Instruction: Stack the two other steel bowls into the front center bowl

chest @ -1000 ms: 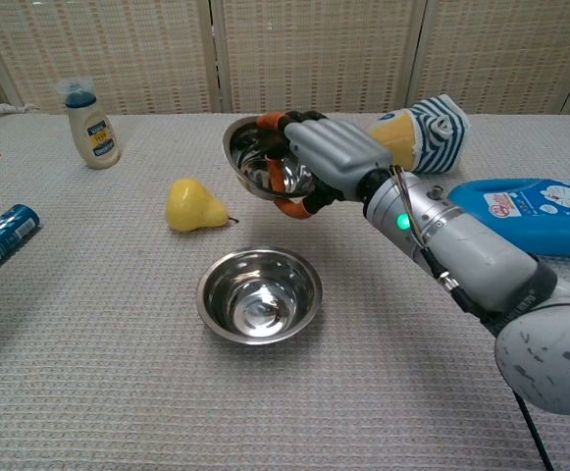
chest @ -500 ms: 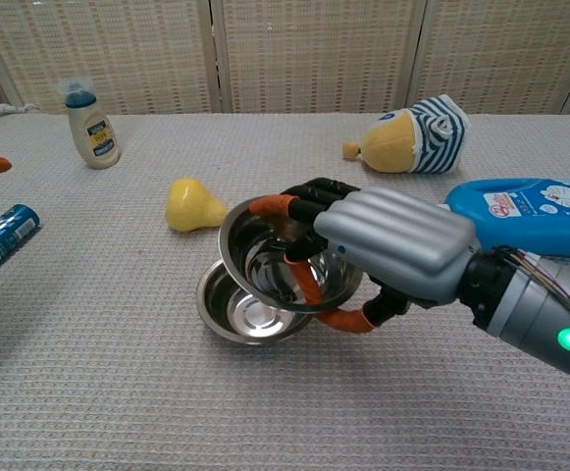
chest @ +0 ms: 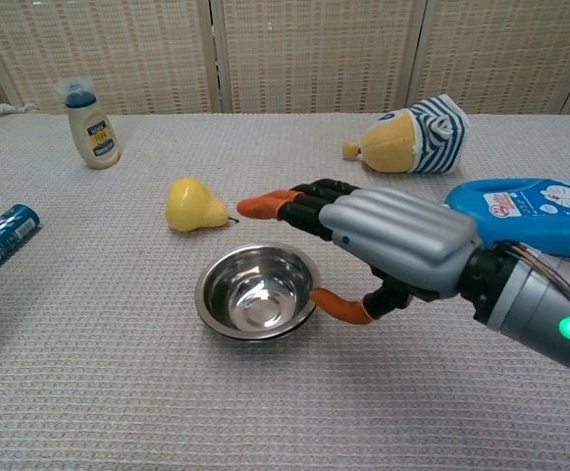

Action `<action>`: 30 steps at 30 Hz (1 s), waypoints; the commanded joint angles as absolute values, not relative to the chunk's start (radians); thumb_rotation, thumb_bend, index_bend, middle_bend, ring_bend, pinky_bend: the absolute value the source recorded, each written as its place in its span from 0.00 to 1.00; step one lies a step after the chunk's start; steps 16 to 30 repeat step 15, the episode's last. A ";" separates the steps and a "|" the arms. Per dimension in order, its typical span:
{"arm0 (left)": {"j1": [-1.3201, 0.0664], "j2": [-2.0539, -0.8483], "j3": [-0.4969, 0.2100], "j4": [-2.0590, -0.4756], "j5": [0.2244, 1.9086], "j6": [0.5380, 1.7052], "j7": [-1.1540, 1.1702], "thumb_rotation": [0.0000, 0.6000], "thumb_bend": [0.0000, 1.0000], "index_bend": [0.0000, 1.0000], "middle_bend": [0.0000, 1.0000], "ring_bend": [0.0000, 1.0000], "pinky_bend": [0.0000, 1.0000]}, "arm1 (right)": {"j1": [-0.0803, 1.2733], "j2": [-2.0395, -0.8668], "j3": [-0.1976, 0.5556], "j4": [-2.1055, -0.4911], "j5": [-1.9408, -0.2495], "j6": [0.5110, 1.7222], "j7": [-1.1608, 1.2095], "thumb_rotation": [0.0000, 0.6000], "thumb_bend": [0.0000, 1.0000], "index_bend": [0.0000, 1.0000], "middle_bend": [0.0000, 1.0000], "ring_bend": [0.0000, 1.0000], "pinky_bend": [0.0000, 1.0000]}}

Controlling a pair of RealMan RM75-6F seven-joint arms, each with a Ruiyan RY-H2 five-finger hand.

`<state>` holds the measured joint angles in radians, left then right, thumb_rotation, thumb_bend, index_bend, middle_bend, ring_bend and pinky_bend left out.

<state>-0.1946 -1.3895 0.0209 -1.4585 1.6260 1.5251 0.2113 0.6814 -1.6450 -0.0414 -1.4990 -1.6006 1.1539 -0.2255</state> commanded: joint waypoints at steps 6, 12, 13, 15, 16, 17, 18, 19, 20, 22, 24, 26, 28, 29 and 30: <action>-0.107 -1.258 0.076 -1.533 1.585 1.559 0.081 1.00 0.42 0.00 0.00 0.00 0.06 | 0.449 -1.287 -0.152 -1.742 -1.583 1.409 -0.284 1.00 0.10 0.00 0.00 0.00 0.00; -0.090 -1.144 0.079 -1.638 1.543 1.539 0.105 1.00 0.42 0.00 0.00 0.00 0.06 | 0.177 -1.249 -0.183 -1.690 -1.463 1.683 -0.346 1.00 0.10 0.00 0.00 0.00 0.00; -0.089 -1.138 0.072 -1.641 1.538 1.539 0.103 1.00 0.42 0.00 0.00 0.00 0.06 | 0.147 -1.252 -0.181 -1.669 -1.460 1.710 -0.319 1.00 0.10 0.00 0.00 0.00 0.00; -0.090 -1.136 0.063 -1.638 1.540 1.543 0.093 1.00 0.42 0.00 0.00 0.00 0.06 | 0.129 -1.236 -0.180 -1.657 -1.474 1.721 -0.291 1.00 0.10 0.00 0.00 0.00 0.00; -0.090 -1.136 0.063 -1.638 1.540 1.543 0.093 1.00 0.42 0.00 0.00 0.00 0.06 | 0.129 -1.236 -0.180 -1.657 -1.474 1.721 -0.291 1.00 0.10 0.00 0.00 0.00 0.00; -0.090 -1.136 0.063 -1.638 1.540 1.543 0.093 1.00 0.42 0.00 0.00 0.00 0.06 | 0.129 -1.236 -0.180 -1.657 -1.474 1.721 -0.291 1.00 0.10 0.00 0.00 0.00 0.00; -0.090 -1.136 0.063 -1.638 1.540 1.543 0.093 1.00 0.42 0.00 0.00 0.00 0.06 | 0.129 -1.236 -0.180 -1.657 -1.474 1.721 -0.291 1.00 0.10 0.00 0.00 0.00 0.00; -0.090 -1.136 0.063 -1.638 1.540 1.543 0.093 1.00 0.42 0.00 0.00 0.00 0.06 | 0.129 -1.236 -0.180 -1.657 -1.474 1.721 -0.291 1.00 0.10 0.00 0.00 0.00 0.00; -0.090 -1.136 0.063 -1.638 1.540 1.543 0.093 1.00 0.42 0.00 0.00 0.00 0.06 | 0.129 -1.236 -0.180 -1.657 -1.474 1.721 -0.291 1.00 0.10 0.00 0.00 0.00 0.00; -0.090 -1.136 0.063 -1.638 1.540 1.543 0.093 1.00 0.42 0.00 0.00 0.00 0.06 | 0.129 -1.236 -0.180 -1.657 -1.474 1.721 -0.291 1.00 0.10 0.00 0.00 0.00 0.00; -0.090 -1.136 0.063 -1.638 1.540 1.543 0.093 1.00 0.42 0.00 0.00 0.00 0.06 | 0.129 -1.236 -0.180 -1.657 -1.474 1.721 -0.291 1.00 0.10 0.00 0.00 0.00 0.00; -0.090 -1.136 0.063 -1.638 1.540 1.543 0.093 1.00 0.42 0.00 0.00 0.00 0.06 | 0.129 -1.236 -0.180 -1.657 -1.474 1.721 -0.291 1.00 0.10 0.00 0.00 0.00 0.00; -0.090 -1.136 0.063 -1.638 1.540 1.543 0.093 1.00 0.42 0.00 0.00 0.00 0.06 | 0.129 -1.236 -0.180 -1.657 -1.474 1.721 -0.291 1.00 0.10 0.00 0.00 0.00 0.00; -0.090 -1.136 0.063 -1.638 1.540 1.543 0.093 1.00 0.42 0.00 0.00 0.00 0.06 | 0.129 -1.236 -0.180 -1.657 -1.474 1.721 -0.291 1.00 0.10 0.00 0.00 0.00 0.00; -0.090 -1.136 0.063 -1.638 1.540 1.543 0.093 1.00 0.42 0.00 0.00 0.00 0.06 | 0.129 -1.236 -0.180 -1.657 -1.474 1.721 -0.291 1.00 0.10 0.00 0.00 0.00 0.00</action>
